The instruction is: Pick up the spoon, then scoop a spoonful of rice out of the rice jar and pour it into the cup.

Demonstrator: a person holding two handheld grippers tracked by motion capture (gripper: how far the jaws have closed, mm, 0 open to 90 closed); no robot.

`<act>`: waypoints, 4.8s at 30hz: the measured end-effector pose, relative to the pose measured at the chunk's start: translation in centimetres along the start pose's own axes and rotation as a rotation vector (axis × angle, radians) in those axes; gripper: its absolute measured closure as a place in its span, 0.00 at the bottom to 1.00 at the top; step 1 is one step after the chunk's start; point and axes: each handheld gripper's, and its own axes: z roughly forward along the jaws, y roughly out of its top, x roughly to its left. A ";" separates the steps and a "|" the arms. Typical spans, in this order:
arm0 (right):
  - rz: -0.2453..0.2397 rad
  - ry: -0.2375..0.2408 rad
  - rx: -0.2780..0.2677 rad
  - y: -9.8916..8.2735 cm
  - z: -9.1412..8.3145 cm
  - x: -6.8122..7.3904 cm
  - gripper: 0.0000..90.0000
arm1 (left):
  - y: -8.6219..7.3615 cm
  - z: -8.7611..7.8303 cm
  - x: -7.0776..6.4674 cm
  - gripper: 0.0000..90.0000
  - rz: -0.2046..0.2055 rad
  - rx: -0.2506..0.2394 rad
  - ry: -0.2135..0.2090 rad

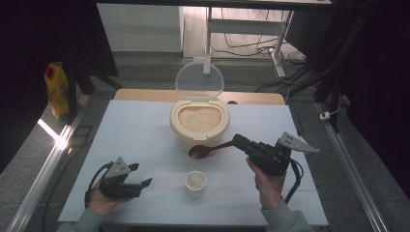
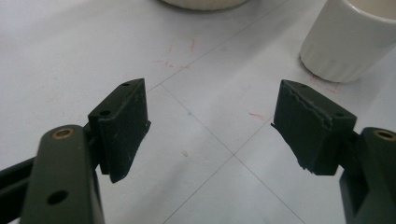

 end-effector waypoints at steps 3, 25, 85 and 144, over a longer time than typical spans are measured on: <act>-0.004 -0.005 -0.008 0.3 0.0 -0.2 0.92 | 0.0 0.1 -0.1 0.29 0.007 0.005 0.001; -0.016 -0.156 -0.060 3.9 1.7 -3.9 0.92 | -0.2 -0.3 0.2 0.27 -0.001 0.006 0.003; 0.240 -0.281 0.076 1.1 7.4 -7.8 0.92 | -0.1 -0.3 0.2 0.26 0.003 0.004 0.003; 0.590 -0.214 -0.048 1.1 4.1 -10.1 0.92 | 0.1 0.0 -0.1 0.26 0.030 0.020 0.015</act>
